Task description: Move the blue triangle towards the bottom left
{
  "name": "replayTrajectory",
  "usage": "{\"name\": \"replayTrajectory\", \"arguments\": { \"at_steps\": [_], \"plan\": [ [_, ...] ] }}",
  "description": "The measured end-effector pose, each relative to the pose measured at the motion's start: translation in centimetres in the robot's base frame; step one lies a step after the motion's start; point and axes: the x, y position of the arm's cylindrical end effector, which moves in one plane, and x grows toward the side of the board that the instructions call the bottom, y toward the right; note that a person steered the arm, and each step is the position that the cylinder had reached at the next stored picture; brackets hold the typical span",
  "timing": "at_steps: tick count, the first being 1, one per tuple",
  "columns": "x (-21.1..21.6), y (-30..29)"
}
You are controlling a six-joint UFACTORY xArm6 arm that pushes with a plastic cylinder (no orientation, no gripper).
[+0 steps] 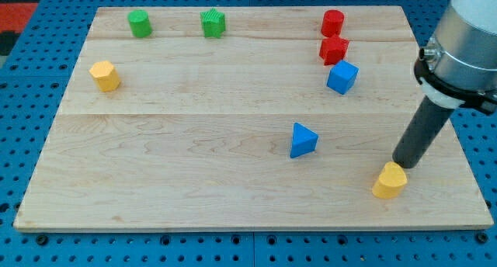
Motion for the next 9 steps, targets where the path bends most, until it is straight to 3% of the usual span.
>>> {"name": "replayTrajectory", "arguments": {
  "at_steps": [2, 3, 5, 7, 8, 9],
  "plan": [
    [-0.1, -4.8],
    [-2.4, -7.7],
    [-1.8, -20.9],
    [-4.8, -18.4],
    [-6.3, -26.1],
    [-4.6, -32.9]
  ]
}}
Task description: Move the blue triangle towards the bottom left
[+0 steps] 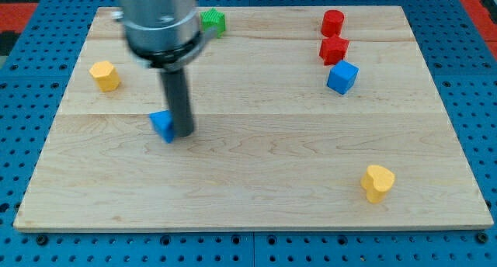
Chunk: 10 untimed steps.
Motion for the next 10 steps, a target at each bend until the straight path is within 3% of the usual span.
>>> {"name": "replayTrajectory", "arguments": {
  "at_steps": [2, 4, 5, 6, 10],
  "plan": [
    [2.1, -7.3],
    [-0.6, -7.3],
    [1.6, -4.6],
    [-3.4, -3.6],
    [-15.8, -3.6]
  ]
}}
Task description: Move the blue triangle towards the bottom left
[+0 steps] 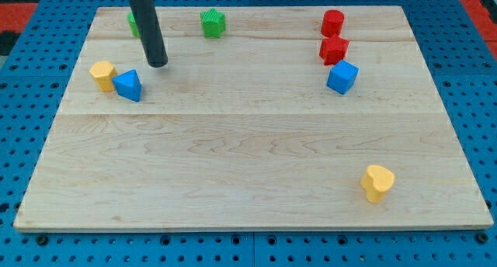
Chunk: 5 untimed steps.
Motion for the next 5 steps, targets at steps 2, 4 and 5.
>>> {"name": "replayTrajectory", "arguments": {
  "at_steps": [2, 4, 5],
  "plan": [
    [6.0, -1.9],
    [12.2, -4.3],
    [10.0, -6.3]
  ]
}}
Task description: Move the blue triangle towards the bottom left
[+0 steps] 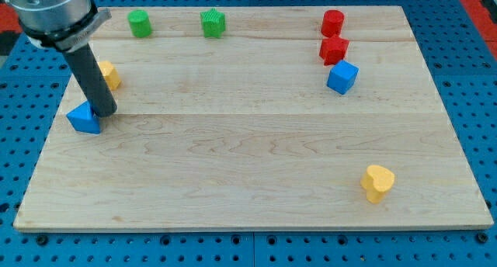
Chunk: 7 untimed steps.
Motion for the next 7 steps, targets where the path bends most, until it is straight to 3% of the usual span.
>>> {"name": "replayTrajectory", "arguments": {
  "at_steps": [2, 7],
  "plan": [
    [0.9, -3.4],
    [6.3, -3.1]
  ]
}}
